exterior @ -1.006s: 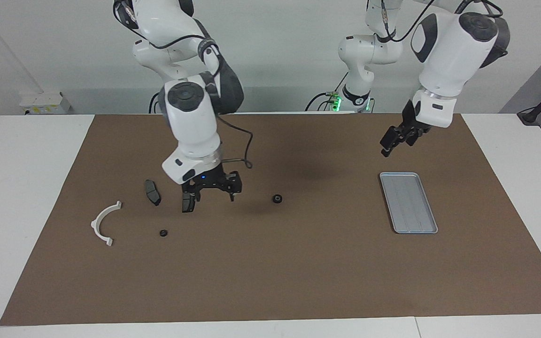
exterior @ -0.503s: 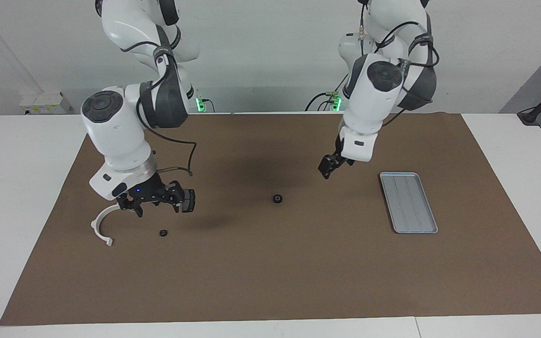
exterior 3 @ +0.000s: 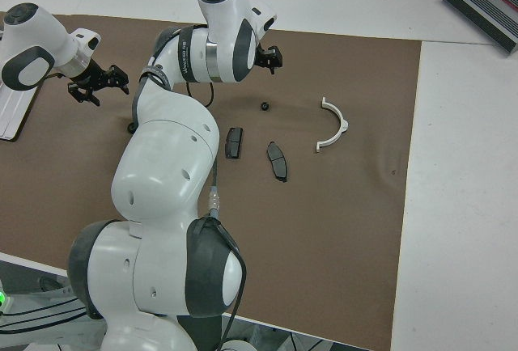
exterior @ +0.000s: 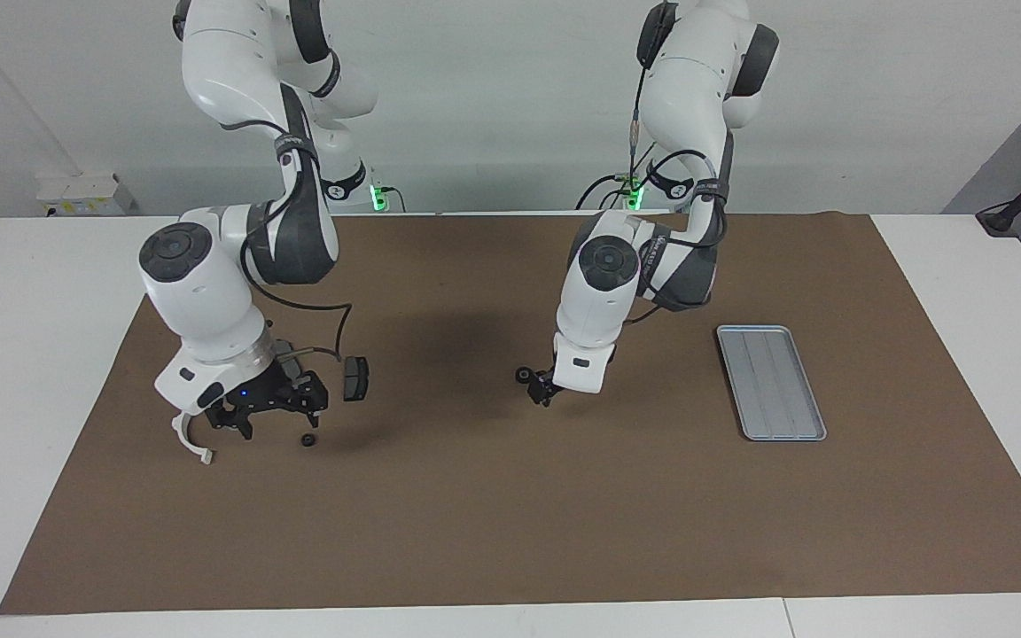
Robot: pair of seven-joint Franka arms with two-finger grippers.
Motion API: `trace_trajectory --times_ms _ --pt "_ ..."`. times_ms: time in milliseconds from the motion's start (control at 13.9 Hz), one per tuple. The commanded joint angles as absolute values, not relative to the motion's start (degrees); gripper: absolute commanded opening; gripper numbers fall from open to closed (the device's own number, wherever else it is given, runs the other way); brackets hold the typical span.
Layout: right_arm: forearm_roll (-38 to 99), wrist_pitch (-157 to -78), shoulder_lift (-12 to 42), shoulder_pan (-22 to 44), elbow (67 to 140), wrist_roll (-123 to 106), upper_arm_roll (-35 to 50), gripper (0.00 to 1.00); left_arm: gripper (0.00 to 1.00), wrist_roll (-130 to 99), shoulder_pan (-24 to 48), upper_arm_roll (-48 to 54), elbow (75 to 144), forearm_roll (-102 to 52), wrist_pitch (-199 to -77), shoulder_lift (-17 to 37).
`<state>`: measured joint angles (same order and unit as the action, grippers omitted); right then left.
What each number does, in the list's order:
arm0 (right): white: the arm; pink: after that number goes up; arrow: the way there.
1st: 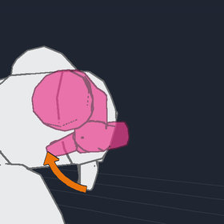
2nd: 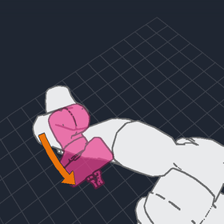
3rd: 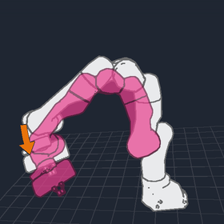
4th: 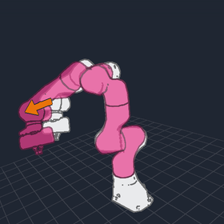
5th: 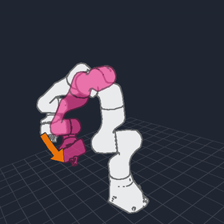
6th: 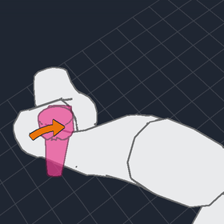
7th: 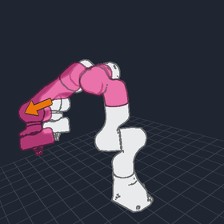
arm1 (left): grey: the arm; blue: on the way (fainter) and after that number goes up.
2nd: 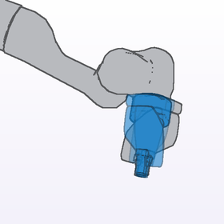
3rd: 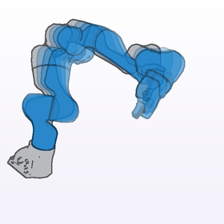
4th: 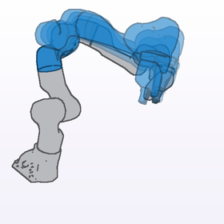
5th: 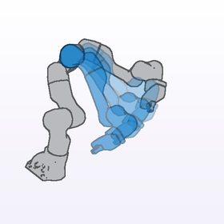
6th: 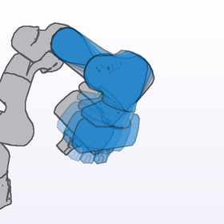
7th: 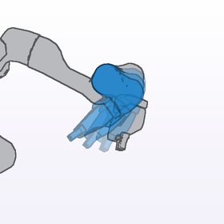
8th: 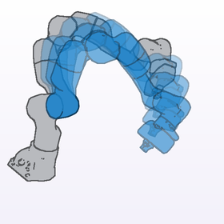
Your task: Pick bearing gear from pile to tray
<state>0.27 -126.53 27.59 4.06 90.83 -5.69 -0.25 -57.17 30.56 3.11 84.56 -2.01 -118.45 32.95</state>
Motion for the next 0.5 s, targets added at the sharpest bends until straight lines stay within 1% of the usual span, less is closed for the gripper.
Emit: trace_trajectory --times_ms 0,72,288,431 --pt "1.1 -131.5 28.0 3.2 94.4 -7.0 0.2 0.99 1.00 -57.8 33.4 2.3 87.4 -1.3 -121.0 31.1" --pt "1.1 -132.3 28.7 3.2 94.6 -7.0 0.2 0.99 1.00 -57.8 34.9 2.1 88.1 -1.3 -121.8 31.2" --pt "1.1 -132.5 29.4 3.3 95.7 -7.0 0.2 0.96 1.00 -57.6 35.4 2.1 89.7 -0.7 -122.2 32.0" --pt "1.1 -133.7 29.4 3.3 97.8 -7.5 0.2 0.95 1.00 -57.4 35.5 2.1 90.9 -0.4 -122.2 32.0"
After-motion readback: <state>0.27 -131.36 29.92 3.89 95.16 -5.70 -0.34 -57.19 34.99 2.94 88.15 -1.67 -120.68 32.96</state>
